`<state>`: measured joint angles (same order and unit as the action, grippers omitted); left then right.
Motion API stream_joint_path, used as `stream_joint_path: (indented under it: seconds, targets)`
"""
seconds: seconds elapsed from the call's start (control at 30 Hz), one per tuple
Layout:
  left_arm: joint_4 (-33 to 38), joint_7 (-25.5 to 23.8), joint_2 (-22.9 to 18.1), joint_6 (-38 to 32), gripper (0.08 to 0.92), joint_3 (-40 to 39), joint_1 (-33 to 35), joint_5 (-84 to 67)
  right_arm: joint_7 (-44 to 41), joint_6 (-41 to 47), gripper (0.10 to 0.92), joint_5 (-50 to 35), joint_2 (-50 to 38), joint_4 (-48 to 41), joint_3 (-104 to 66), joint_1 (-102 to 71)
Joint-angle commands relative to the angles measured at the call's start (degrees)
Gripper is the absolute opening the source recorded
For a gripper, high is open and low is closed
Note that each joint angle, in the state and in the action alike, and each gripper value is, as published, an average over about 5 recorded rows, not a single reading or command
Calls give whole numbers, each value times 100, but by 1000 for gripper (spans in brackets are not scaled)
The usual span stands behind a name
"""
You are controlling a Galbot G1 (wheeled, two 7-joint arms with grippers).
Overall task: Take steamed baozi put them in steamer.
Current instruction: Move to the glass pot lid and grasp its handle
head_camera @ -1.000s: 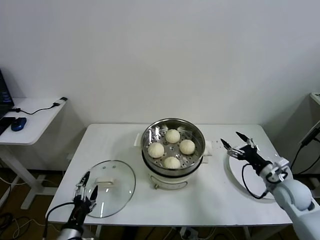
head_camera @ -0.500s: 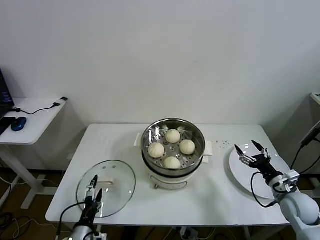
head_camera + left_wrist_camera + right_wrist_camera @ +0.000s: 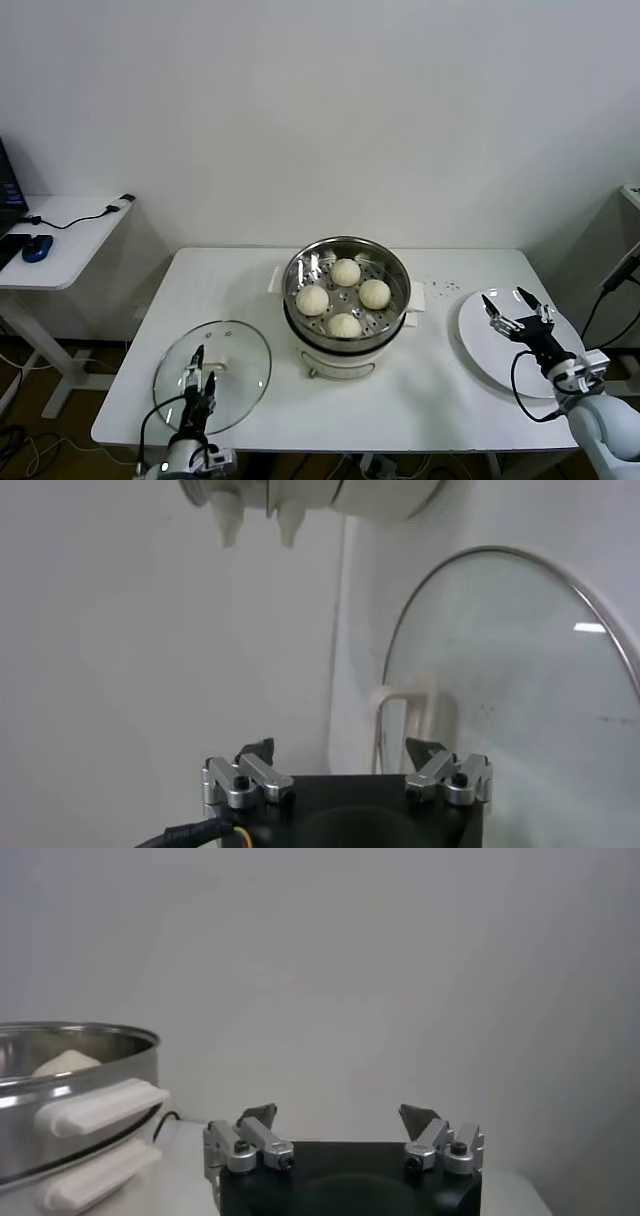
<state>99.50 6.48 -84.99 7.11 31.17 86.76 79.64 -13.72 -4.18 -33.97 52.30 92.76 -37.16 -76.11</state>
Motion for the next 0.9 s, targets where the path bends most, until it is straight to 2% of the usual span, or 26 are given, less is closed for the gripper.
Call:
stream_joint_path:
  seconds: [0.03,0.63,0.73,0.9]
  targets:
    - [-442,187,33,312,823,-93,-510,-34,-13,-66,823,125,61,-32,-87,-102]
    - [-909,232,109,394,822,-143,-988,-151,-63,-156,823,328,166,-166,-138,-119]
    - [-939,219,123,370,790,-130,-997,-144,-84,-168,823,352,193,-198,-143,-108]
    - [-989,224,119,342,654,-122,-1015,-143,-102,-177,823,377,227,-223,-140,-84]
